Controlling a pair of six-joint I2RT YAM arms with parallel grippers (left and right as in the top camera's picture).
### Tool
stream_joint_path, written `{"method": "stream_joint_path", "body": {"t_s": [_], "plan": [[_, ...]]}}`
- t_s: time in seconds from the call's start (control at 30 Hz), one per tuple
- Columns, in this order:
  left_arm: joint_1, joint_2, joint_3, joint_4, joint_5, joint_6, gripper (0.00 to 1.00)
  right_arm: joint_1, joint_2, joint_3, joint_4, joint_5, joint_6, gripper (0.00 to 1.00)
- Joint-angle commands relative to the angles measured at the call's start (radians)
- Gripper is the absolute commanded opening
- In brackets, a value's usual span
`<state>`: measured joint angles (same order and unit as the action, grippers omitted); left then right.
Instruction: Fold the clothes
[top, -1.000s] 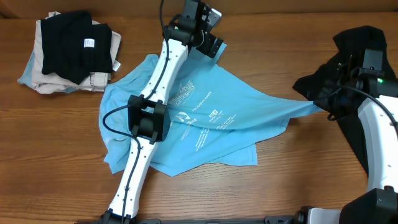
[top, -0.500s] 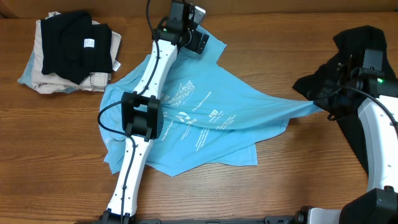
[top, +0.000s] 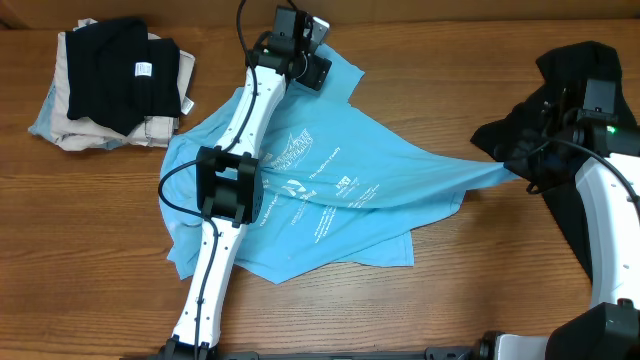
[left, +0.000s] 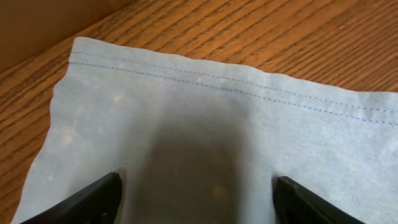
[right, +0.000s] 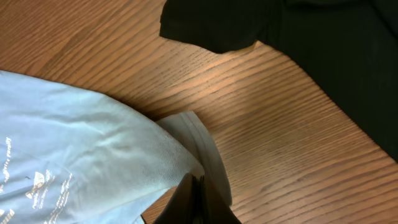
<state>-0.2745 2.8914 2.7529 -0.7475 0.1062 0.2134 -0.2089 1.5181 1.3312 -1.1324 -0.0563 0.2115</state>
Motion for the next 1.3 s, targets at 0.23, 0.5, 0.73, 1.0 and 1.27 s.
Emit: {"method": "stream_joint_path", "body": {"t_s": [0.23, 0.5, 0.73, 1.0, 1.27], "plan": [[-0.009, 0.032, -0.004, -0.095, 0.008, 0.057, 0.31, 0.0, -0.001, -0.003, -0.006, -0.005, -0.003, 0.04], [0.0, 0.012, 0.012, -0.137, -0.099, -0.029, 0.08, 0.0, -0.001, -0.003, 0.0, -0.005, -0.003, 0.04], [0.036, -0.108, 0.098, -0.172, -0.117, -0.133, 0.04, 0.0, -0.001, -0.003, 0.014, -0.008, -0.003, 0.04], [0.066, -0.347, 0.133, -0.254, -0.166, -0.159, 0.04, 0.0, -0.002, 0.034, 0.054, -0.051, -0.004, 0.04], [0.088, -0.614, 0.133, -0.336, -0.312, -0.195, 0.04, 0.0, -0.007, 0.285, -0.027, -0.106, -0.064, 0.04]]}}
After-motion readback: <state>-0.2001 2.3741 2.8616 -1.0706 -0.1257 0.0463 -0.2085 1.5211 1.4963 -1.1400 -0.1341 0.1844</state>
